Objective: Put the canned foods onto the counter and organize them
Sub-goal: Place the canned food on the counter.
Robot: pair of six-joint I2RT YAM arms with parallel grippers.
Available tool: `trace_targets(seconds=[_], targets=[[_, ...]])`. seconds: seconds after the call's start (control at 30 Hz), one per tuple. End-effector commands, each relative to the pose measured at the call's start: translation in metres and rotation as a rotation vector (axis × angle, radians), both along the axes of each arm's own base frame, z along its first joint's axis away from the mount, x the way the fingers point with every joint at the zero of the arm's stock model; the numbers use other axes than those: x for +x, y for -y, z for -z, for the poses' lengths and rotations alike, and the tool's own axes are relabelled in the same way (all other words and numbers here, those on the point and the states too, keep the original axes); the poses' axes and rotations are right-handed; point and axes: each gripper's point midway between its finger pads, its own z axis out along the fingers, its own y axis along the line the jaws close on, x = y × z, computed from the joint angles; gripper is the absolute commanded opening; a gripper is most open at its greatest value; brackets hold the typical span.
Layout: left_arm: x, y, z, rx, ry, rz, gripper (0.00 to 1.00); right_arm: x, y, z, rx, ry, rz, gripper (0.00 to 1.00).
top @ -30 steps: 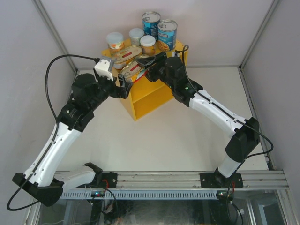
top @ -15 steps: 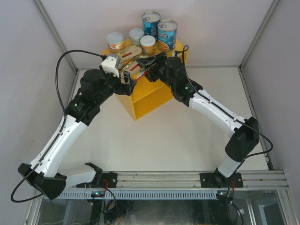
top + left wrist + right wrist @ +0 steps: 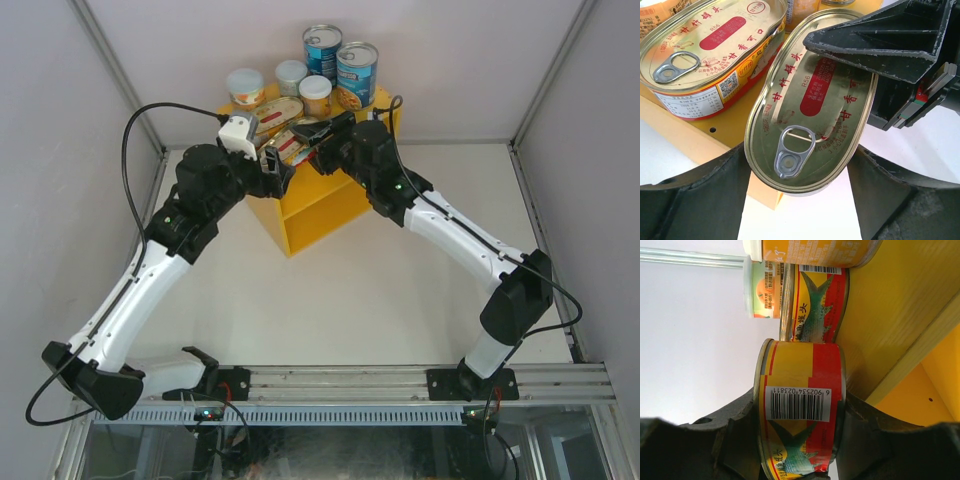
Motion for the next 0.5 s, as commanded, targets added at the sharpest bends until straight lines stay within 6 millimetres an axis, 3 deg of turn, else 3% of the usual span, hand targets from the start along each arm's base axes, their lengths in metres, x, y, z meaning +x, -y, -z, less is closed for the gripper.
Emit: trace_targets(seconds=[0.0,0.47], targets=[[0.009,-0.010,-0.046,-0.080,0.104,-0.077,0.77,-0.014,-0.003,-0.034,0.017,0.072,-0.054,0.23],[0.015,-0.020,-0.040,-0.100,0.082,-0.155,0.73,-0.022,0.006,-0.028,-0.040,0.073,-0.073,0.49]])
